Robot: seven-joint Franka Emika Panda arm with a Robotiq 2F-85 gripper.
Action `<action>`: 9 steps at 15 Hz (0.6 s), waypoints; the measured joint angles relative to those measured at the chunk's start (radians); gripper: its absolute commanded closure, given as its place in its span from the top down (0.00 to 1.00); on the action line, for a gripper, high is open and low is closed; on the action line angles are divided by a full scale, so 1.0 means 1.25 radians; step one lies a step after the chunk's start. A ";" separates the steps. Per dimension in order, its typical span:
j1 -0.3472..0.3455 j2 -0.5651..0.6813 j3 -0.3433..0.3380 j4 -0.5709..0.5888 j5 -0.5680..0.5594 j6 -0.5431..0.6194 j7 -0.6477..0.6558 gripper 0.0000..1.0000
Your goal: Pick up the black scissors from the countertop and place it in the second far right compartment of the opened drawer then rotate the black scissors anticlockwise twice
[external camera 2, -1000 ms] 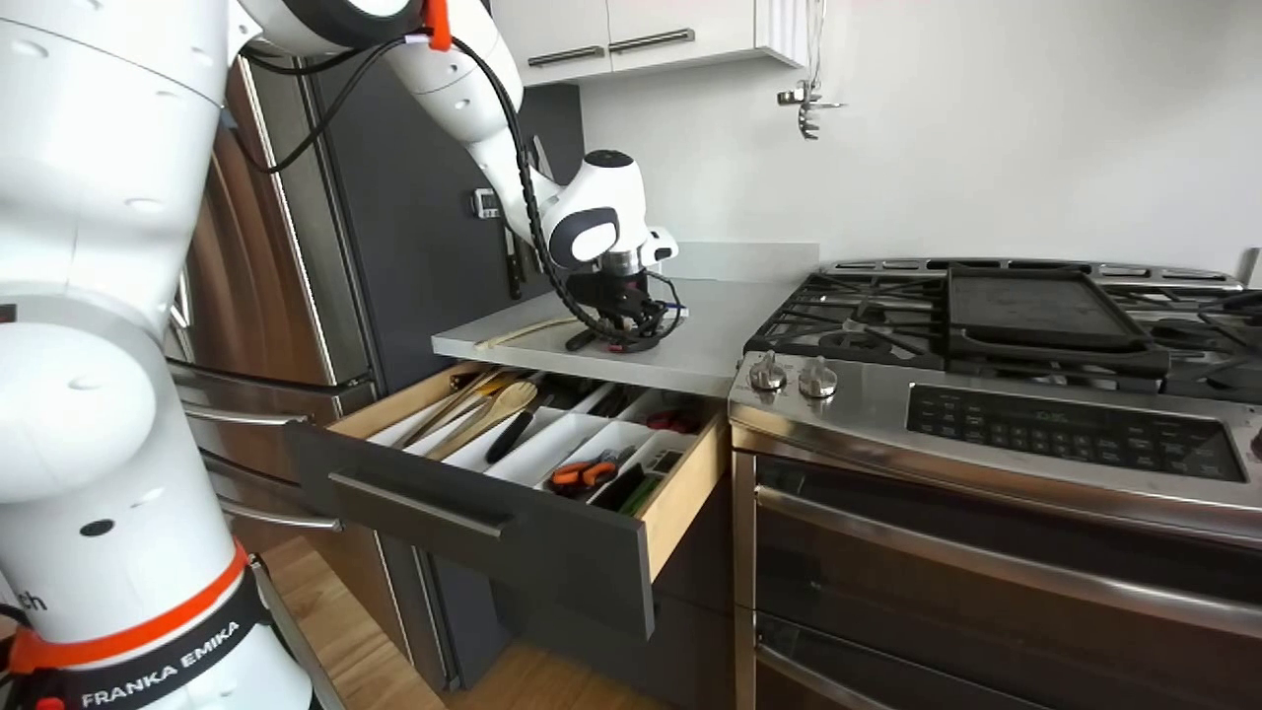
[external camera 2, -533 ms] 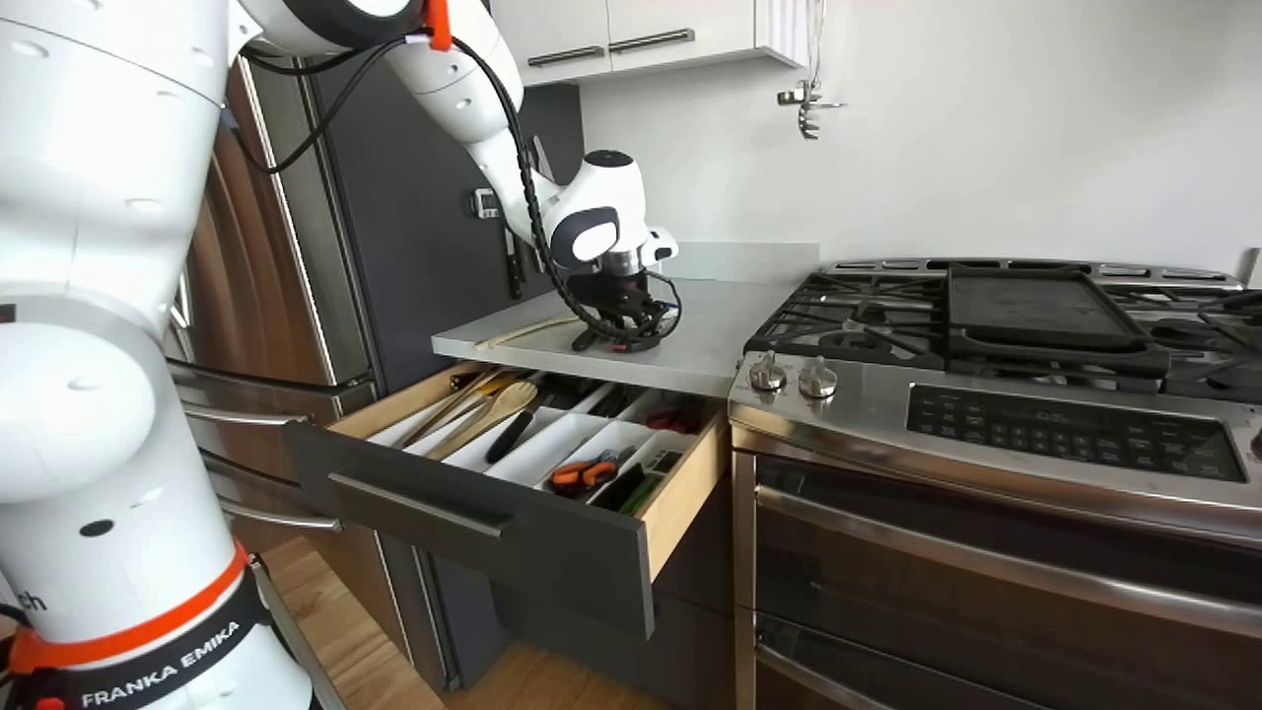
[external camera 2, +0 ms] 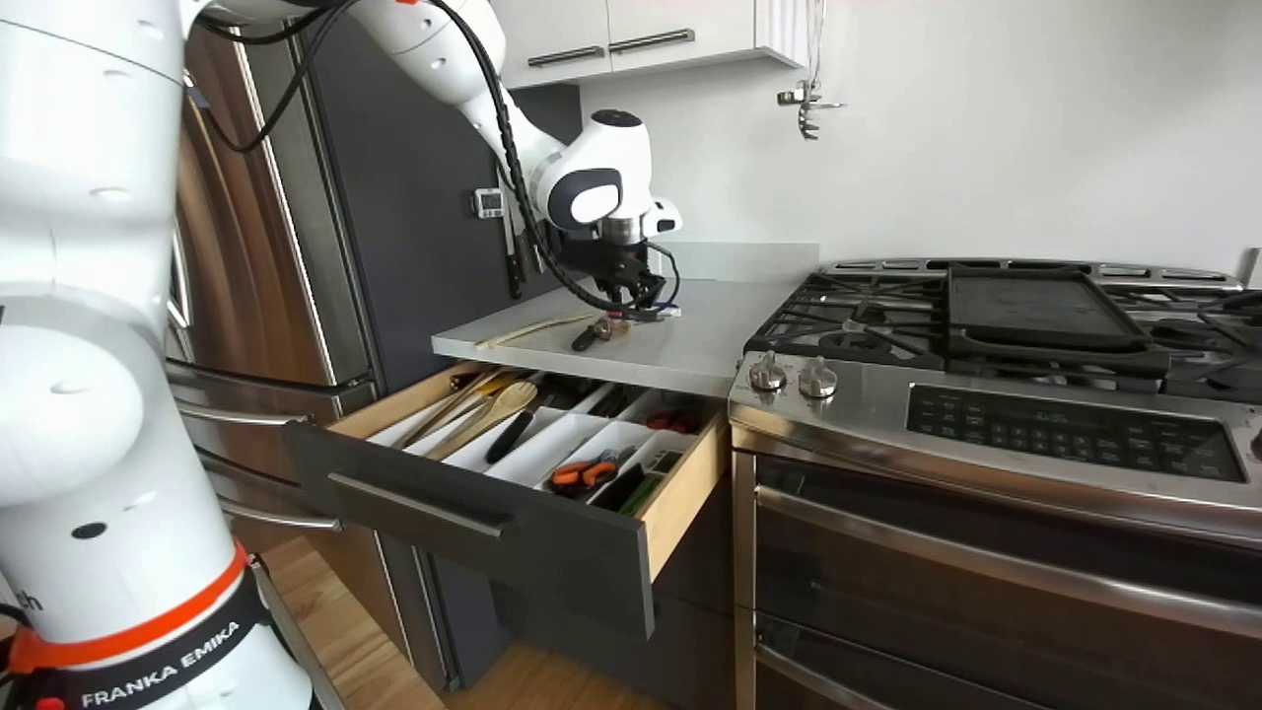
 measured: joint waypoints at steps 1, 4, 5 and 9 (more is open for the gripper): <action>-0.005 -0.017 0.000 -0.001 0.024 -0.029 -0.004 0.21; -0.018 -0.067 -0.015 -0.007 0.106 -0.113 -0.023 0.21; -0.019 -0.083 -0.026 -0.011 0.133 -0.143 -0.029 0.21; -0.020 -0.157 -0.094 -0.047 0.213 -0.291 -0.057 0.21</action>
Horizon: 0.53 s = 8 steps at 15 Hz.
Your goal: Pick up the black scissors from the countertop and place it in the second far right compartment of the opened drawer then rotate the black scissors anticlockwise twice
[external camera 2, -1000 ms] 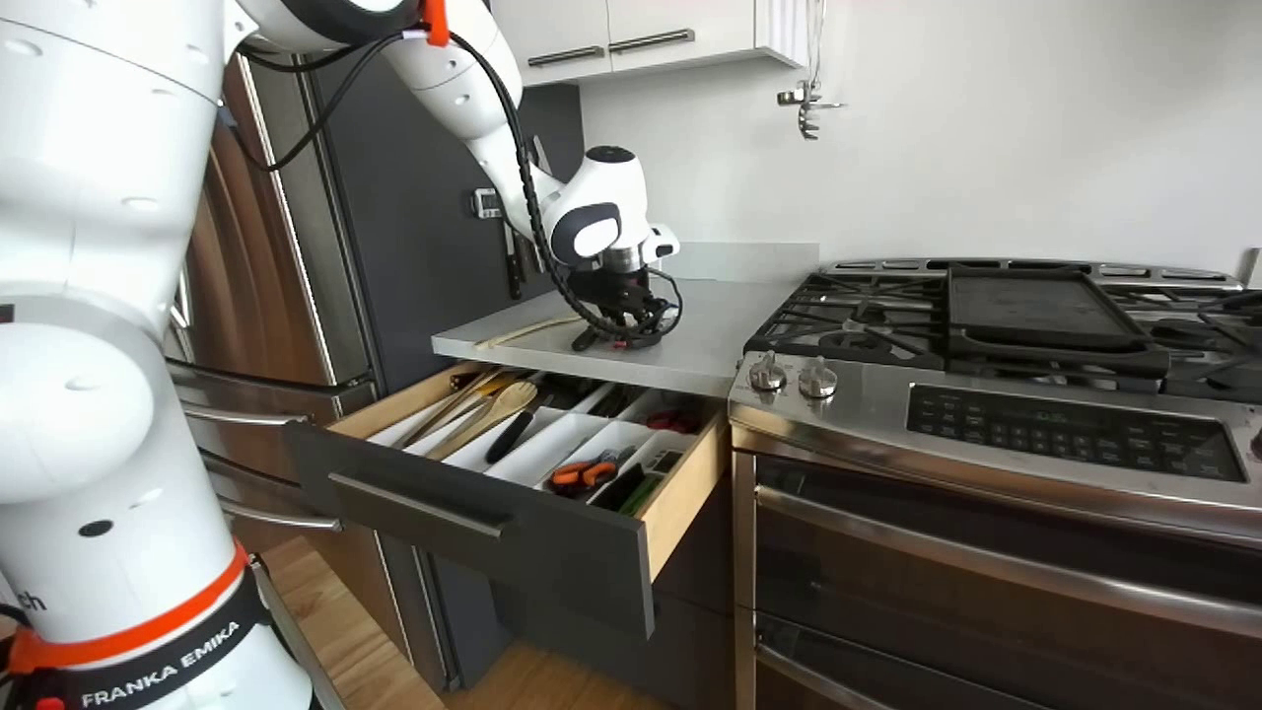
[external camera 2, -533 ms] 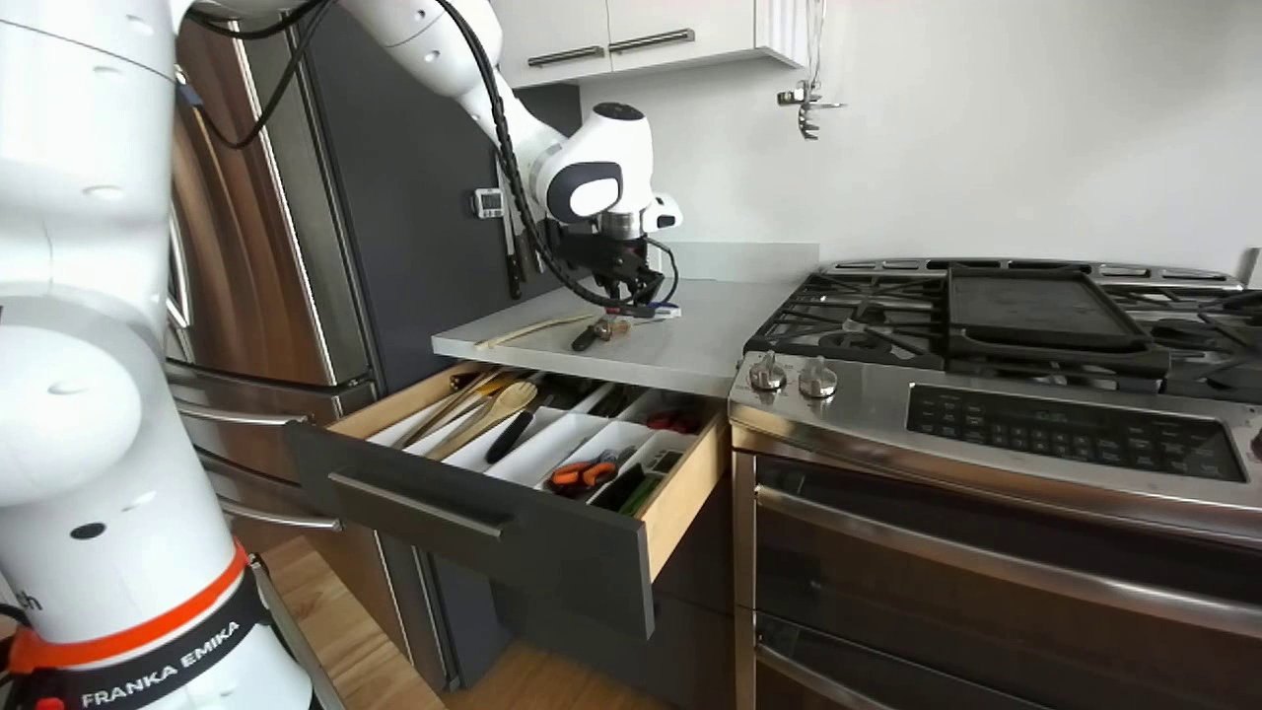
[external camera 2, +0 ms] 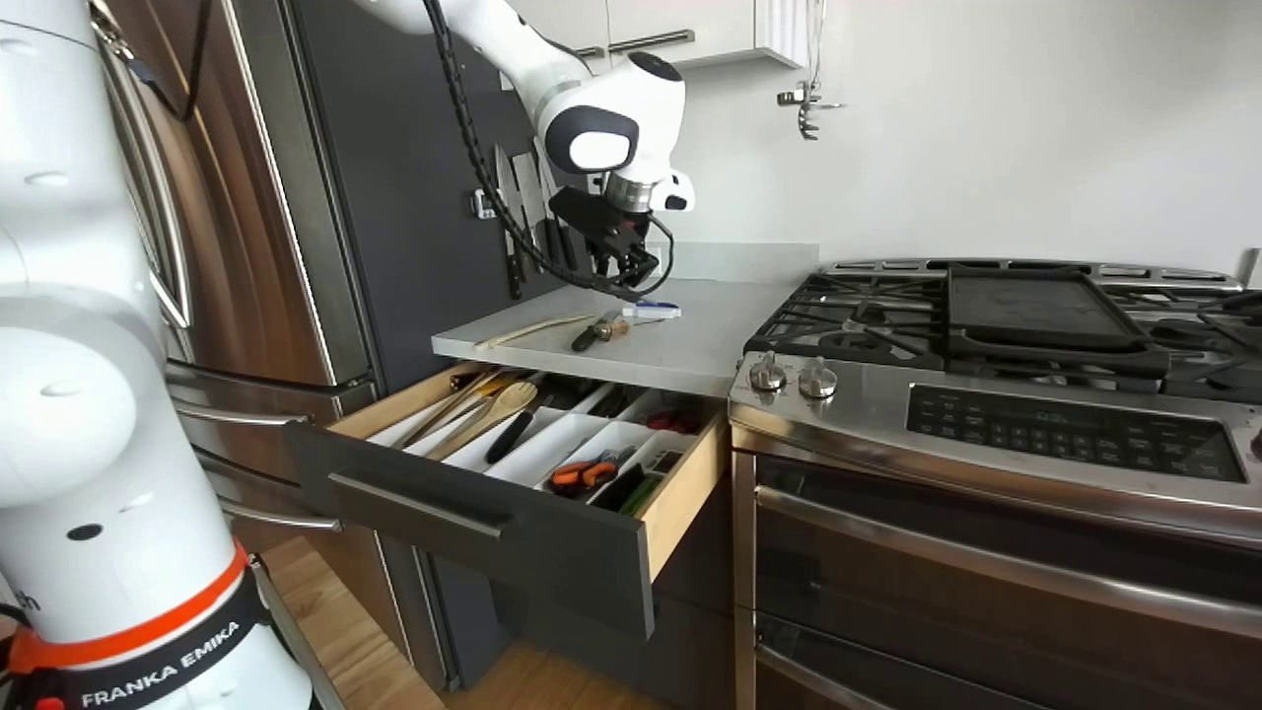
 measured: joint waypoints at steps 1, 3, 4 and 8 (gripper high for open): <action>0.000 -0.023 -0.020 -0.017 0.009 -0.042 -0.009 0.21; 0.001 -0.072 -0.061 -0.064 0.014 -0.115 -0.029 0.21; 0.001 -0.099 -0.080 -0.092 0.014 -0.146 -0.041 0.21; 0.003 -0.200 -0.146 -0.207 0.014 -0.232 -0.107 0.21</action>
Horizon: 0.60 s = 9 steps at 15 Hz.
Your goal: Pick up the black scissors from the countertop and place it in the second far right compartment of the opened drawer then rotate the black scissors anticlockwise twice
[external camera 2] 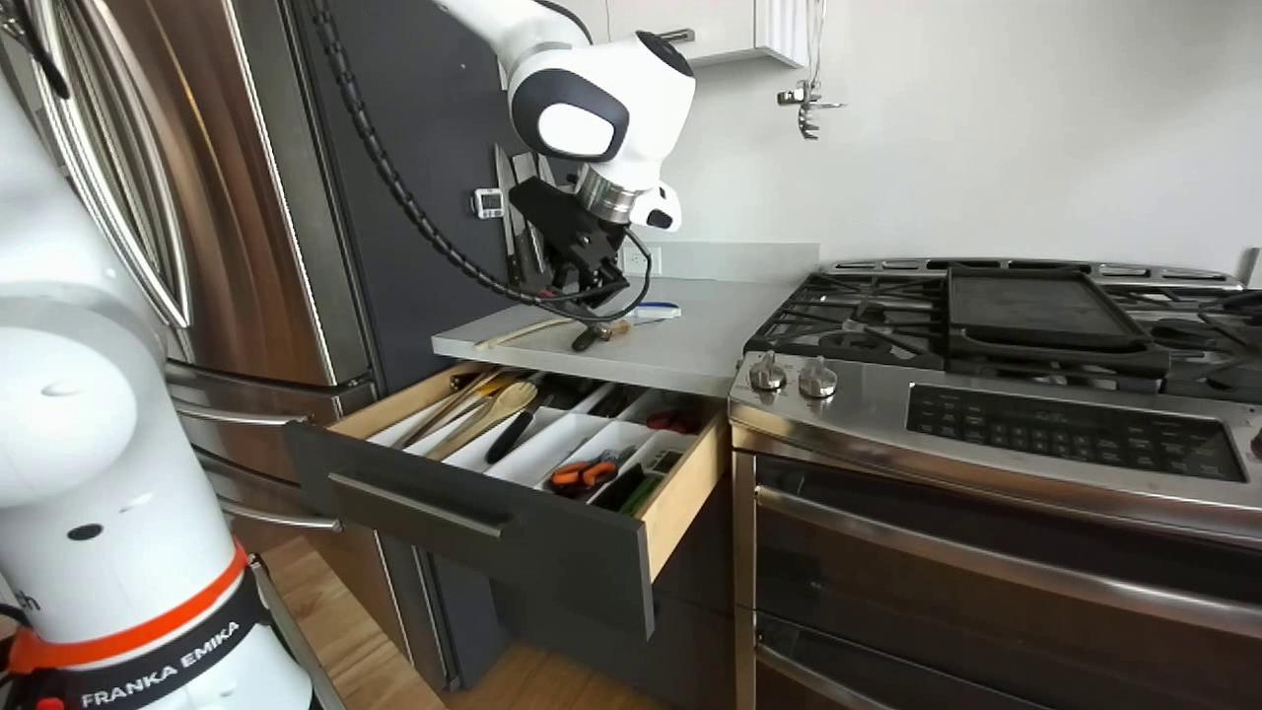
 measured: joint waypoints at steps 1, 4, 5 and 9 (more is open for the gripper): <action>0.000 -0.022 -0.015 -0.027 0.000 -0.012 -0.019 0.21; 0.001 -0.077 -0.060 -0.096 0.001 -0.030 -0.045 0.46; 0.001 -0.089 -0.073 -0.112 0.002 -0.030 -0.046 0.46; 0.001 -0.104 -0.084 -0.128 0.004 -0.030 -0.048 0.21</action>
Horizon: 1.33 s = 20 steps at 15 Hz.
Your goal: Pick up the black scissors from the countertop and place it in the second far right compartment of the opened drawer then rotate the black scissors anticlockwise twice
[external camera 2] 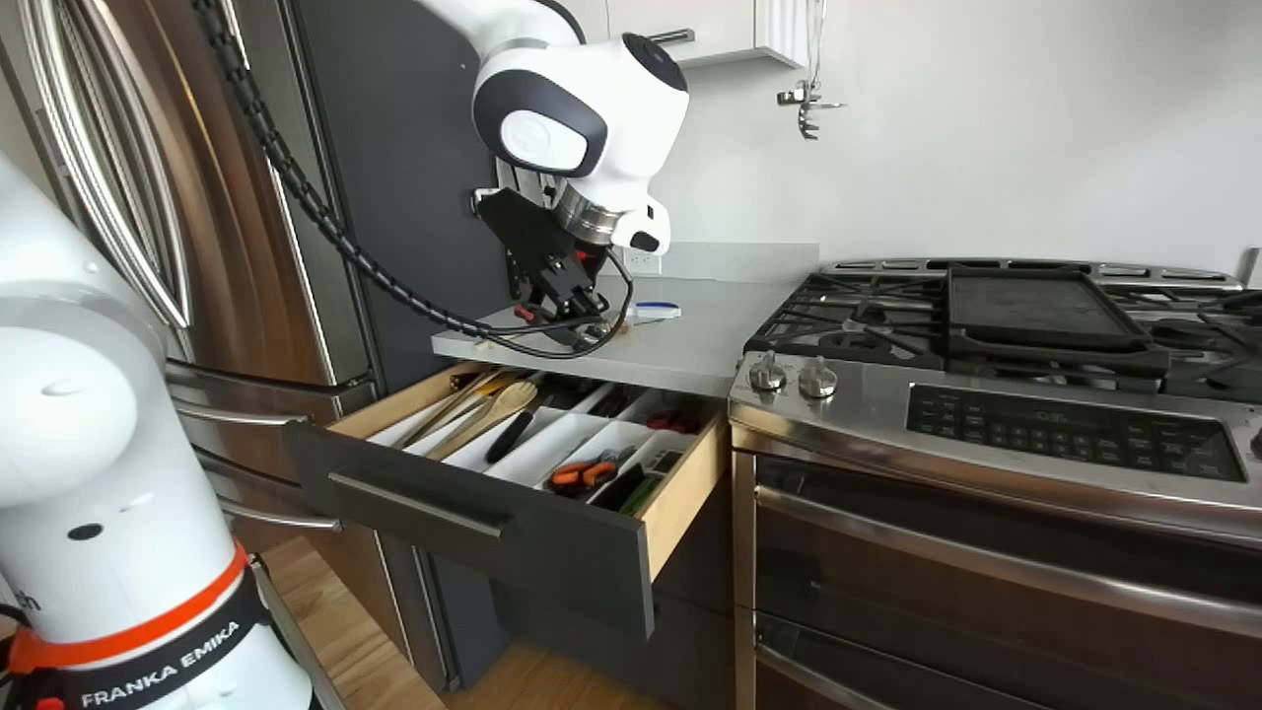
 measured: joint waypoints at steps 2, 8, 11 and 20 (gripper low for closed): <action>0.003 0.003 0.000 0.000 -0.006 0.001 0.000 0.21; 0.007 0.027 -0.006 -0.061 -0.060 0.122 -0.015 0.21; 0.007 0.039 -0.020 -0.116 -0.058 0.217 -0.060 0.21; 0.056 0.121 -0.024 -0.191 0.072 0.366 -0.255 0.21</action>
